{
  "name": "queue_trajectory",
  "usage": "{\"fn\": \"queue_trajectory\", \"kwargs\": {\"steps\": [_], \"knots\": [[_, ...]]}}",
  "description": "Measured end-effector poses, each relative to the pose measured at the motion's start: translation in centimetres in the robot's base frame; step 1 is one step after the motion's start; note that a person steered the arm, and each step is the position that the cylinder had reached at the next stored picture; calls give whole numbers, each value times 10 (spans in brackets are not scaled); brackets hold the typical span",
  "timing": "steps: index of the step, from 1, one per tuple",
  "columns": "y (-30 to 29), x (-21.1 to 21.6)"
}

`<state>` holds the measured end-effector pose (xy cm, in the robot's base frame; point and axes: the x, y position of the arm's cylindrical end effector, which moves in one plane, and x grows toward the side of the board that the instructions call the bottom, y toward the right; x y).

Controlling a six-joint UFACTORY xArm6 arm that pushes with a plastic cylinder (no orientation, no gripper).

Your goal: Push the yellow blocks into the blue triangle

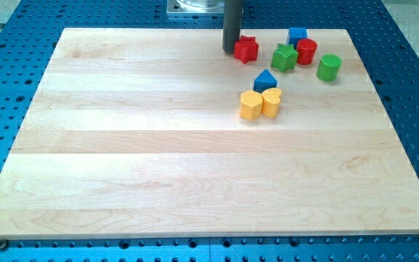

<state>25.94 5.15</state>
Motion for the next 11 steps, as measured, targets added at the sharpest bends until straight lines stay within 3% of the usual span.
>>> {"fn": "queue_trajectory", "kwargs": {"steps": [1,2,3,4,5,6,7,8,9,10,11], "knots": [[-32,16],[-94,79],[-88,178],[-34,202],[5,184],[27,122],[8,121],[-13,173],[65,171],[88,111],[110,103]]}}
